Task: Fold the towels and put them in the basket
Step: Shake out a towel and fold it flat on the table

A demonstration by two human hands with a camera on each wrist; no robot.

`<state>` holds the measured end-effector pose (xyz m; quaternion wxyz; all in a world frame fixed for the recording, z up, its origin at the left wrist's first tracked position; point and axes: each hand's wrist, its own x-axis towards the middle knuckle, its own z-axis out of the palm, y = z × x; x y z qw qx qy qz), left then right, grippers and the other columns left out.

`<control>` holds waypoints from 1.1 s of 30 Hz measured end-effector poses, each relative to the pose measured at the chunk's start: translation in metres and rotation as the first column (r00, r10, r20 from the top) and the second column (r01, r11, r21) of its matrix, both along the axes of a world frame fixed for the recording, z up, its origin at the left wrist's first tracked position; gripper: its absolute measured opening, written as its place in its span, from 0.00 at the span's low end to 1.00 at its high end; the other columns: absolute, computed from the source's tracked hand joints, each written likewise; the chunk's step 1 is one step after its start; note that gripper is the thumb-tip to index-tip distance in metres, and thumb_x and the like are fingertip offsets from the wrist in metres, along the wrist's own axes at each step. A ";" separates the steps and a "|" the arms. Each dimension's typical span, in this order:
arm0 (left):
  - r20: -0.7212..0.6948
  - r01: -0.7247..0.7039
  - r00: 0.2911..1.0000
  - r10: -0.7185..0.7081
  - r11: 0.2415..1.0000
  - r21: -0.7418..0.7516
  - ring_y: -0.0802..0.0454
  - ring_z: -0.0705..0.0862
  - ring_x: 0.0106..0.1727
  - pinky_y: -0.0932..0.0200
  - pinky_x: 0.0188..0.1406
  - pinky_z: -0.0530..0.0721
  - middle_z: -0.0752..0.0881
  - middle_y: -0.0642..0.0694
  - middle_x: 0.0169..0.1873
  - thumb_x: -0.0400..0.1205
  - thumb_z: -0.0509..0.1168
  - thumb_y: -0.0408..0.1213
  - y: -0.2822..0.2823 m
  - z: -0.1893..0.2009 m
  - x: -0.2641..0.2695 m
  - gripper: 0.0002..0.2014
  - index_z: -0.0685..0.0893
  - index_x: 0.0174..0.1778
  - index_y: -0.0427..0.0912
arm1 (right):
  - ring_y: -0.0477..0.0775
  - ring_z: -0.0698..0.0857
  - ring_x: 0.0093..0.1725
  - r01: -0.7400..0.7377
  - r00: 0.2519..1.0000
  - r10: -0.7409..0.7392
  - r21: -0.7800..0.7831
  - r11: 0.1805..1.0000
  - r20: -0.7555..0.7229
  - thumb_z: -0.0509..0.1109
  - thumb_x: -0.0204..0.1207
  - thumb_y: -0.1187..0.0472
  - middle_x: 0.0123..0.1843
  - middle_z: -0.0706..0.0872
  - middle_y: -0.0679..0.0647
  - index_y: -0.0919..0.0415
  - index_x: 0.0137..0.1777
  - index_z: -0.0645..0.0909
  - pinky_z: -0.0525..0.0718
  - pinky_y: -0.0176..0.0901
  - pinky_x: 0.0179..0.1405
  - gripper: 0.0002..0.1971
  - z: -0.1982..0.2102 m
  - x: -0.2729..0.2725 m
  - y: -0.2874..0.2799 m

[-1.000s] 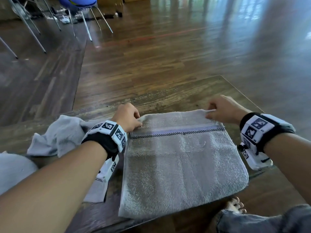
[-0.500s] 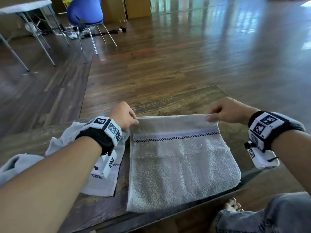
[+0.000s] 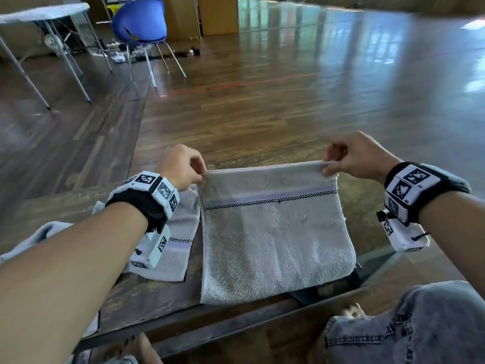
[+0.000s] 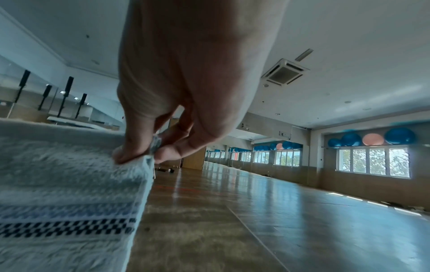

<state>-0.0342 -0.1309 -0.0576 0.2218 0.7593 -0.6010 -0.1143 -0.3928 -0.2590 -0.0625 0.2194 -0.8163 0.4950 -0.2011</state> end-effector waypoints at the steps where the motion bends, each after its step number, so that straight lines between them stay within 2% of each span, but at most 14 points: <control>1: -0.014 -0.003 1.000 0.003 1.000 -0.029 0.47 0.91 0.41 0.55 0.40 0.87 0.91 0.44 0.35 0.66 0.82 0.24 0.001 0.008 -0.001 0.11 0.89 0.38 0.41 | 0.53 0.87 0.40 0.030 0.999 -0.030 -0.010 0.999 0.020 0.92 0.54 0.63 0.37 0.90 0.53 0.51 0.39 0.88 0.86 0.48 0.47 0.18 0.008 0.000 0.000; 5: 0.086 0.007 0.996 0.007 0.986 -0.167 0.40 0.87 0.51 0.47 0.58 0.85 0.92 0.41 0.38 0.72 0.78 0.25 -0.006 0.055 -0.006 0.08 0.94 0.44 0.38 | 0.55 0.88 0.46 0.089 0.996 -0.091 -0.130 0.987 -0.008 0.87 0.64 0.62 0.40 0.92 0.52 0.53 0.42 0.92 0.79 0.43 0.54 0.09 0.052 0.006 -0.007; 9: 0.127 0.016 0.991 0.036 0.922 -0.388 0.43 0.90 0.45 0.56 0.47 0.85 0.93 0.37 0.41 0.76 0.71 0.25 -0.014 0.114 -0.007 0.08 0.95 0.47 0.37 | 0.56 0.87 0.46 0.172 0.980 -0.131 -0.305 0.937 0.149 0.81 0.72 0.64 0.40 0.91 0.54 0.52 0.44 0.91 0.80 0.39 0.44 0.06 0.106 0.013 -0.010; 11: 0.124 0.019 0.991 0.047 0.876 -0.482 0.44 0.91 0.46 0.53 0.49 0.87 0.93 0.38 0.42 0.77 0.72 0.29 -0.013 0.135 -0.002 0.08 0.95 0.48 0.38 | 0.61 0.87 0.52 0.198 0.966 -0.118 -0.365 0.910 0.231 0.78 0.74 0.62 0.41 0.90 0.54 0.52 0.46 0.90 0.85 0.53 0.56 0.05 0.125 0.012 -0.006; 13: 0.106 0.035 0.994 0.024 0.852 -0.522 0.48 0.90 0.46 0.58 0.47 0.86 0.93 0.39 0.43 0.78 0.73 0.31 -0.009 0.143 0.003 0.07 0.94 0.49 0.38 | 0.62 0.88 0.51 0.212 0.955 -0.085 -0.454 0.866 0.284 0.76 0.76 0.60 0.42 0.90 0.51 0.55 0.49 0.91 0.80 0.69 0.66 0.04 0.133 0.008 0.001; 15: 0.072 0.060 0.997 -0.026 0.852 -0.520 0.53 0.87 0.42 0.76 0.38 0.81 0.92 0.43 0.43 0.79 0.74 0.31 -0.002 0.138 0.007 0.07 0.94 0.51 0.39 | 0.57 0.89 0.48 0.199 0.944 -0.030 -0.496 0.845 0.328 0.76 0.77 0.59 0.42 0.90 0.50 0.57 0.51 0.91 0.81 0.65 0.67 0.06 0.128 0.001 0.011; 16: 0.046 0.061 0.998 -0.044 0.859 -0.508 0.56 0.86 0.40 0.79 0.36 0.79 0.92 0.44 0.42 0.79 0.74 0.31 0.004 0.129 0.008 0.07 0.93 0.51 0.39 | 0.54 0.90 0.46 0.173 0.939 0.005 -0.484 0.858 0.344 0.77 0.77 0.59 0.41 0.90 0.51 0.56 0.51 0.91 0.84 0.55 0.65 0.05 0.121 -0.003 0.018; 19: -0.019 0.060 0.997 -0.072 0.929 -0.366 0.57 0.84 0.37 0.73 0.38 0.79 0.91 0.47 0.39 0.79 0.75 0.33 0.024 0.090 0.010 0.06 0.93 0.50 0.44 | 0.38 0.85 0.36 0.063 0.936 0.070 -0.359 0.931 0.345 0.80 0.75 0.61 0.37 0.89 0.49 0.55 0.46 0.89 0.81 0.23 0.42 0.03 0.084 -0.017 0.039; 22: -0.168 0.102 0.980 -0.108 0.994 -0.047 0.52 0.84 0.39 0.53 0.46 0.82 0.92 0.44 0.40 0.80 0.75 0.33 0.045 0.041 0.006 0.03 0.92 0.45 0.45 | 0.41 0.79 0.32 -0.060 0.964 0.079 -0.079 0.995 0.254 0.79 0.75 0.64 0.32 0.84 0.50 0.61 0.42 0.86 0.77 0.32 0.36 0.04 0.031 -0.033 0.056; 24: -0.240 0.155 0.963 -0.123 0.981 0.118 0.56 0.82 0.34 0.54 0.39 0.83 0.91 0.53 0.36 0.79 0.74 0.30 0.058 0.012 0.002 0.05 0.90 0.41 0.45 | 0.51 0.79 0.34 -0.133 0.982 0.112 0.131 0.982 0.155 0.77 0.77 0.63 0.32 0.83 0.54 0.62 0.44 0.85 0.75 0.44 0.37 0.05 0.000 -0.046 0.066; 26: -0.298 0.241 0.945 -0.134 0.903 0.357 0.62 0.85 0.32 0.57 0.32 0.83 0.89 0.57 0.37 0.80 0.73 0.28 0.069 -0.011 -0.002 0.06 0.87 0.45 0.43 | 0.54 0.81 0.36 -0.166 0.985 0.172 0.323 0.932 0.010 0.76 0.79 0.59 0.34 0.85 0.55 0.60 0.46 0.85 0.76 0.46 0.39 0.05 -0.023 -0.057 0.077; 28: -0.409 0.321 0.910 -0.067 0.736 0.595 0.55 0.91 0.35 0.60 0.30 0.80 0.89 0.43 0.43 0.82 0.69 0.27 0.080 -0.027 -0.008 0.06 0.82 0.52 0.38 | 0.52 0.87 0.40 -0.160 0.978 0.208 0.573 0.804 -0.018 0.76 0.79 0.59 0.40 0.90 0.54 0.61 0.49 0.86 0.82 0.44 0.43 0.05 -0.037 -0.063 0.088; 31: -0.448 0.350 0.894 -0.009 0.638 0.686 0.45 0.91 0.34 0.62 0.29 0.77 0.86 0.39 0.39 0.82 0.67 0.25 0.085 -0.034 -0.013 0.05 0.82 0.49 0.38 | 0.60 0.91 0.47 -0.141 0.978 0.207 0.818 0.557 0.028 0.74 0.80 0.63 0.48 0.93 0.63 0.65 0.51 0.87 0.87 0.51 0.54 0.04 -0.043 -0.067 0.094; 33: -0.450 0.360 0.893 -0.005 0.608 0.707 0.44 0.90 0.34 0.61 0.29 0.75 0.84 0.42 0.35 0.82 0.67 0.26 0.083 -0.036 -0.013 0.04 0.82 0.46 0.40 | 0.63 0.92 0.48 -0.140 0.981 0.191 0.836 0.531 0.043 0.74 0.80 0.63 0.50 0.93 0.66 0.64 0.50 0.88 0.88 0.55 0.57 0.05 -0.042 -0.068 0.091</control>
